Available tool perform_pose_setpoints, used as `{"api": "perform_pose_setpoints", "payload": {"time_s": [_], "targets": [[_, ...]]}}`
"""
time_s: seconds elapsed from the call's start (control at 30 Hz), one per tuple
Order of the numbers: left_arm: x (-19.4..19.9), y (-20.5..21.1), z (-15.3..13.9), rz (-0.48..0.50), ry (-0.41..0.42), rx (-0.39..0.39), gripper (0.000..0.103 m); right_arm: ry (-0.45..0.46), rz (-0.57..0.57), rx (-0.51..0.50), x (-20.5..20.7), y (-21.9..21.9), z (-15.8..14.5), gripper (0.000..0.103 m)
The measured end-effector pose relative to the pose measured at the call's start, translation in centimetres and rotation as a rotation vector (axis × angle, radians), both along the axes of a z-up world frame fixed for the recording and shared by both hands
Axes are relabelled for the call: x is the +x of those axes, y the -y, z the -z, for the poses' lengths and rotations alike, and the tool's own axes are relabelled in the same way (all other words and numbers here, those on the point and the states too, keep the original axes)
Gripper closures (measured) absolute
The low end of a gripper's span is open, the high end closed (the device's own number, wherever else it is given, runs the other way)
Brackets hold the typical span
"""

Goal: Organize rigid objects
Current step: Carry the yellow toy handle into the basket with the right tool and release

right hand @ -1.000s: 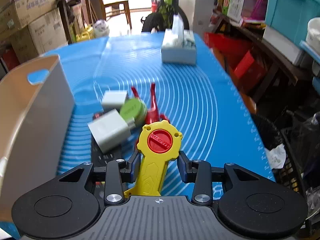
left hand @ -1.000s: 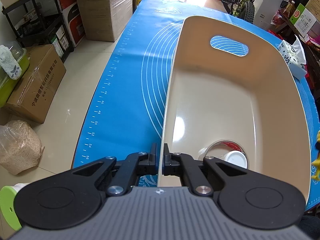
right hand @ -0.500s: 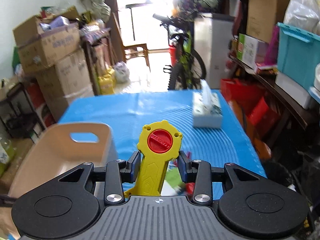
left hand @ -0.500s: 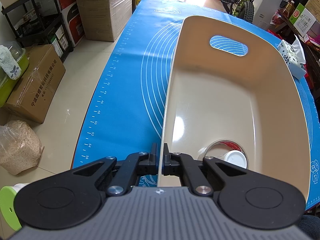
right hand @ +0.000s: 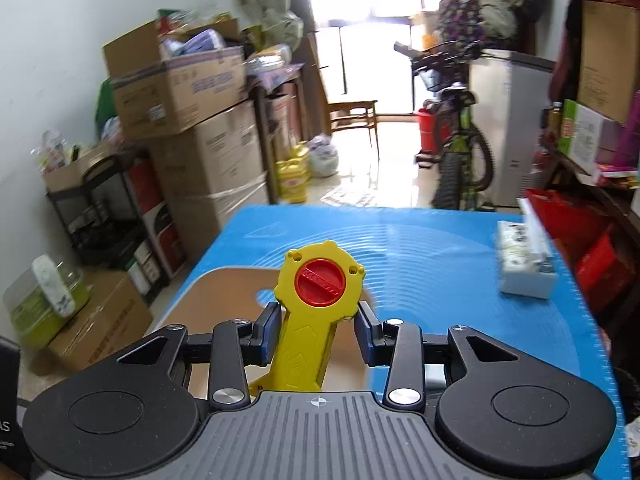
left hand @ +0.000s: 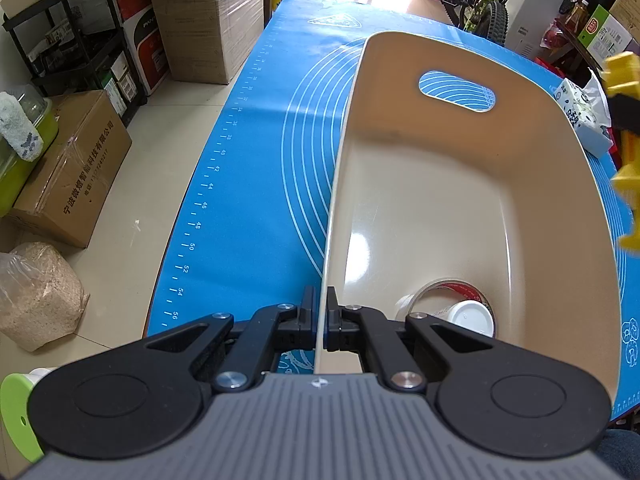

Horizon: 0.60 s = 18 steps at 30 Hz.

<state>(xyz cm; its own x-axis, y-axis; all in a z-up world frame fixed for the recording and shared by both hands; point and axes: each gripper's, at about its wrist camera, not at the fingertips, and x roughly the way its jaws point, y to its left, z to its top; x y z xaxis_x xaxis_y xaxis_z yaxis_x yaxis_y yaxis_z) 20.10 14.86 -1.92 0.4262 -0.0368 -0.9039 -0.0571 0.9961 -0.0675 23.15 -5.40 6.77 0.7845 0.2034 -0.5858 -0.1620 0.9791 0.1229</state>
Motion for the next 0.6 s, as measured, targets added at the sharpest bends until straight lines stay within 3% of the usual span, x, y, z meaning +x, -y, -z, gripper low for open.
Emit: {"api": "perform_pose_setpoints", "payload": {"time_s": [0.2, 0.6], "targets": [[0.0, 0.0, 0.0, 0.001, 0.0, 0.001, 0.099, -0.055, -0.091, -0.029, 0.3, -4.0, 2.0, 0.057], [0.0, 0.0, -0.1, 0.001, 0.0, 0.003, 0.099, -0.284, -0.166, -0.132, 1.5, -8.2, 7.8, 0.057]]}}
